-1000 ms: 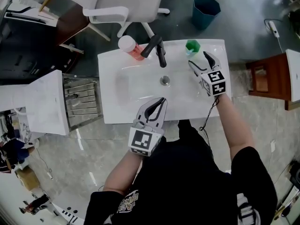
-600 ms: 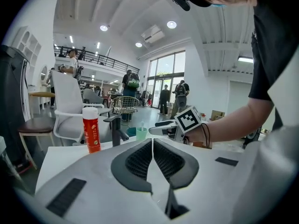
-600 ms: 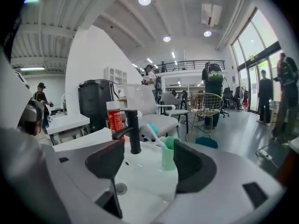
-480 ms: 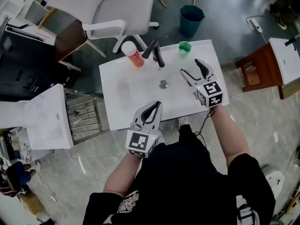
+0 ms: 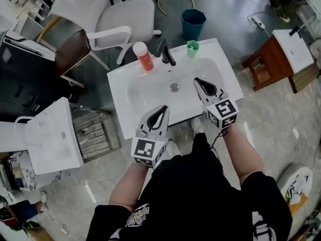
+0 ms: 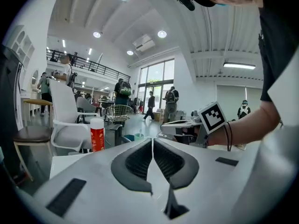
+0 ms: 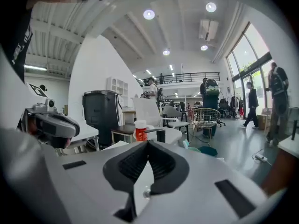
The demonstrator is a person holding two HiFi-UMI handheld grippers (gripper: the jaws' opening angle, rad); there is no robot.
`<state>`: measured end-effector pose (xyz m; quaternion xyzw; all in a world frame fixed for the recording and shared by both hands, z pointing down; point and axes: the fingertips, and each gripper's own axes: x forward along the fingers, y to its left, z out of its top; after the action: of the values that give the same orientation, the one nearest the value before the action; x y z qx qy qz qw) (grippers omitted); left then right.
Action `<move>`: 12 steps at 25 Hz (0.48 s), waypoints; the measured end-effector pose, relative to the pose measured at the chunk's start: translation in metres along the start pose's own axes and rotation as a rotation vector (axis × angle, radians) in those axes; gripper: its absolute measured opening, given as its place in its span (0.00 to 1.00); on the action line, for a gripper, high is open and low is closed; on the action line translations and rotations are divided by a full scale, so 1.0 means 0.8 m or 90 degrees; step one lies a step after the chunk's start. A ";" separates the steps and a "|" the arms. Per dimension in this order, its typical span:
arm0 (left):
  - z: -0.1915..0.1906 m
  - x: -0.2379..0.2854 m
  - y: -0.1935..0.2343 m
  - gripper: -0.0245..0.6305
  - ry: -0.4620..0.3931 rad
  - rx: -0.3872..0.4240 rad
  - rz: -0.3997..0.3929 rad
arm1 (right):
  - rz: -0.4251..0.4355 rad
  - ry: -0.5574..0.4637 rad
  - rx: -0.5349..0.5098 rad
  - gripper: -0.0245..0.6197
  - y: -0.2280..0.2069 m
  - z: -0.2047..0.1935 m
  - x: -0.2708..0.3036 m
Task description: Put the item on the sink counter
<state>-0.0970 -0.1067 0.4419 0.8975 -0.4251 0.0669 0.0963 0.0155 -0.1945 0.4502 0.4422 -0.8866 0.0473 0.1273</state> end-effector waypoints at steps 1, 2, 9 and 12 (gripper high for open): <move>0.000 -0.006 0.000 0.07 0.000 0.001 -0.003 | 0.002 0.000 0.001 0.12 0.011 0.001 -0.006; -0.001 -0.011 0.001 0.07 -0.001 0.002 -0.006 | 0.004 0.000 0.001 0.12 0.022 0.001 -0.011; -0.005 -0.036 0.001 0.07 -0.004 -0.004 -0.012 | 0.013 0.003 0.012 0.12 0.078 0.009 -0.044; -0.006 -0.040 -0.002 0.07 -0.006 -0.007 -0.013 | 0.018 -0.002 0.019 0.12 0.091 0.012 -0.055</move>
<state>-0.1160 -0.0809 0.4400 0.9015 -0.4168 0.0594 0.1003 -0.0190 -0.1183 0.4314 0.4313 -0.8923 0.0615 0.1185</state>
